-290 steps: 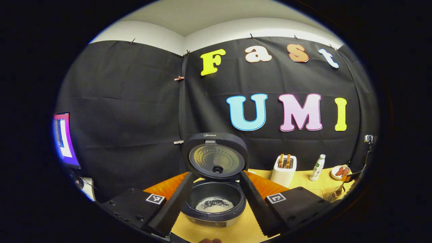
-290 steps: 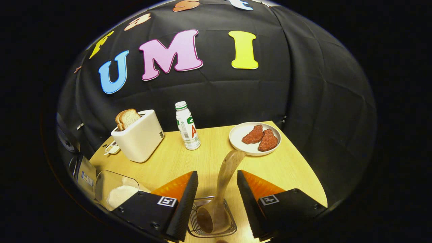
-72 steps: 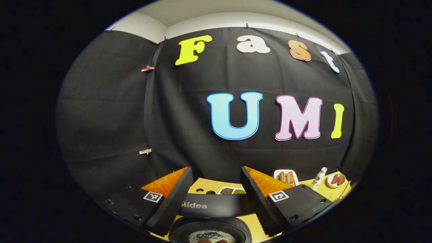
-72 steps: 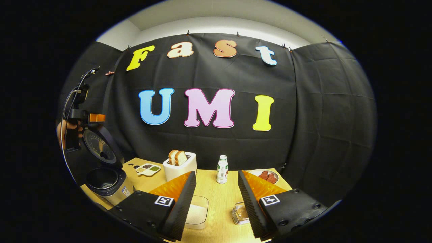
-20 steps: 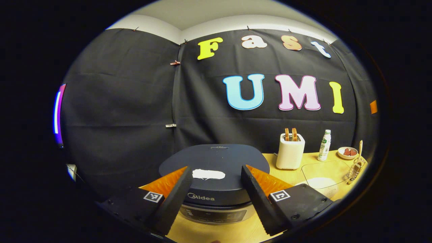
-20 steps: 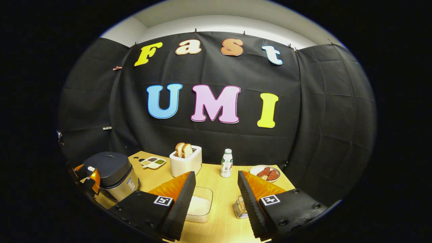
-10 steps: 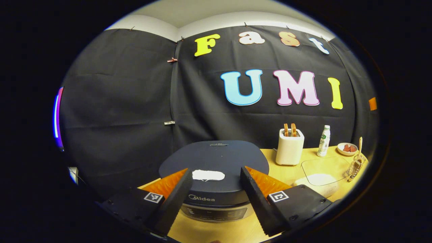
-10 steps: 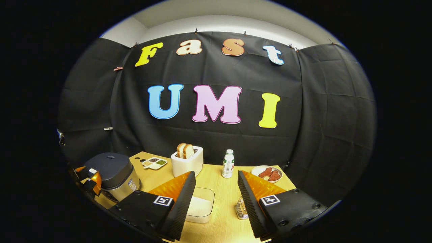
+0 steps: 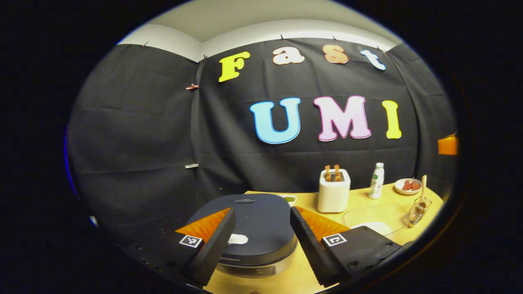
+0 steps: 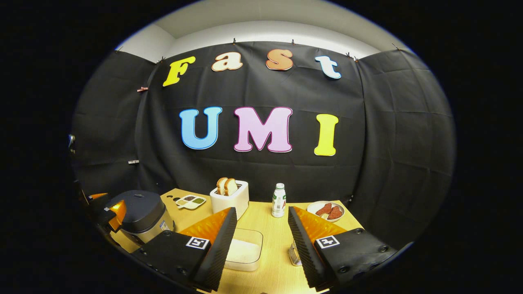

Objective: Close the left gripper, press the button to open the rice cooker; take a wooden spoon from the chopstick holder with the right hand, scoop a spoonful of rice and pour it into the rice cooker, then put the wooden spoon back into the chopstick holder.

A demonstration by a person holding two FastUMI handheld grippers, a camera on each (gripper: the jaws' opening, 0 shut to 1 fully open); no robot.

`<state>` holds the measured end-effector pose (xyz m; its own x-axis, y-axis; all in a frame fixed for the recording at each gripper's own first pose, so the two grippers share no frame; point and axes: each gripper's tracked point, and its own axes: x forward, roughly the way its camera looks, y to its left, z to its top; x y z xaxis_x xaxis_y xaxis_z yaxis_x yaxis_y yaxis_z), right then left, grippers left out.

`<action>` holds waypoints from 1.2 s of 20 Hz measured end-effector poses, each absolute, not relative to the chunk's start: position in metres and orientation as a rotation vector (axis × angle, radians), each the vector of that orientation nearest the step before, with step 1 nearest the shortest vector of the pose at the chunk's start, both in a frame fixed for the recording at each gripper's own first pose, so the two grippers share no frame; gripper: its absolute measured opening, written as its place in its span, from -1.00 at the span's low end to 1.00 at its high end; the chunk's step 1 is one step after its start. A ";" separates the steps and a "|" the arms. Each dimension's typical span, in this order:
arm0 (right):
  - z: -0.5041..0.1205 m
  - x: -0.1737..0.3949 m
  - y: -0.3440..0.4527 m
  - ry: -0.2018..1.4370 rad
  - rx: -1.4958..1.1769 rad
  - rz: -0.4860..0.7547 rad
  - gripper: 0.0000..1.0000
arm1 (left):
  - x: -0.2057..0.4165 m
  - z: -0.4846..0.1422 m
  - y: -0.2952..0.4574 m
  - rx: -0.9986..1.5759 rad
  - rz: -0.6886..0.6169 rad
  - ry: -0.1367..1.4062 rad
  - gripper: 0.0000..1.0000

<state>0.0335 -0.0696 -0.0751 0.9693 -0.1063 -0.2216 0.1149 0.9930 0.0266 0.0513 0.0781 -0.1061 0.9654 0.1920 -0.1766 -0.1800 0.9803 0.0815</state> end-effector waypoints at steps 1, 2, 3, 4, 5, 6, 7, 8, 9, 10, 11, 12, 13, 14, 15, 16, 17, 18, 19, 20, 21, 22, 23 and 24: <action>-0.076 0.031 -0.071 0.223 0.046 -0.111 0.58 | 0.050 -0.098 0.073 0.043 0.185 0.178 0.87; -0.076 0.028 -0.071 0.224 0.055 -0.108 0.63 | 0.048 -0.093 0.068 0.029 0.182 0.180 0.89; -0.074 0.026 -0.071 0.223 0.062 -0.105 0.68 | 0.046 -0.088 0.062 0.019 0.179 0.182 0.89; -0.072 0.024 -0.073 0.220 0.068 -0.102 0.71 | 0.044 -0.083 0.055 0.016 0.168 0.184 0.91; -0.070 0.023 -0.072 0.219 0.077 -0.094 0.71 | 0.041 -0.078 0.050 0.023 0.161 0.184 0.91; -0.068 0.022 -0.071 0.215 0.080 -0.086 0.72 | 0.038 -0.071 0.047 0.034 0.159 0.178 0.91; -0.065 0.021 -0.071 0.211 0.079 -0.077 0.72 | 0.036 -0.062 0.043 0.042 0.153 0.165 0.93; -0.061 0.021 -0.070 0.204 0.077 -0.070 0.71 | 0.034 -0.053 0.038 0.046 0.144 0.153 0.93; -0.057 0.021 -0.071 0.196 0.076 -0.064 0.71 | 0.033 -0.043 0.034 0.050 0.141 0.144 0.92; -0.052 0.020 -0.070 0.189 0.077 -0.060 0.71 | 0.031 -0.035 0.030 0.049 0.135 0.131 0.92; -0.048 0.022 -0.070 0.182 0.081 -0.057 0.71 | 0.031 -0.027 0.025 0.048 0.129 0.125 0.92; -0.045 0.023 -0.071 0.174 0.082 -0.058 0.71 | 0.031 -0.021 0.019 0.054 0.114 0.120 0.92; -0.043 0.025 -0.072 0.174 0.084 -0.054 0.71 | 0.032 -0.014 0.016 0.067 0.110 0.109 0.92; -0.040 0.026 -0.070 0.170 0.091 -0.050 0.71 | 0.031 -0.009 0.017 0.085 0.116 0.105 0.92; -0.036 0.027 -0.070 0.162 0.094 -0.049 0.71 | 0.030 -0.007 0.019 0.096 0.126 0.106 0.92; -0.033 0.027 -0.071 0.156 0.090 -0.050 0.71 | 0.028 -0.005 0.017 0.100 0.123 0.099 0.92; -0.031 0.027 -0.071 0.152 0.082 -0.050 0.71 | 0.027 -0.002 0.014 0.101 0.119 0.094 0.92; -0.031 0.025 -0.070 0.151 0.078 -0.048 0.71 | 0.026 -0.001 0.014 0.106 0.123 0.093 0.92; -0.031 0.024 -0.070 0.153 0.077 -0.047 0.70 | 0.025 0.000 0.015 0.111 0.125 0.089 0.91; -0.032 0.023 -0.069 0.156 0.079 -0.048 0.71 | 0.023 0.000 0.013 0.115 0.126 0.090 0.92; -0.031 0.022 -0.069 0.154 0.082 -0.048 0.71 | 0.022 0.002 0.011 0.112 0.121 0.087 0.92; -0.030 0.020 -0.069 0.154 0.082 -0.050 0.71 | 0.021 0.004 0.009 0.106 0.115 0.081 0.92; -0.029 0.019 -0.069 0.153 0.077 -0.050 0.71 | 0.020 0.006 0.007 0.100 0.112 0.079 0.91; -0.027 0.018 -0.069 0.149 0.073 -0.047 0.71 | 0.019 0.006 0.007 0.096 0.108 0.077 0.92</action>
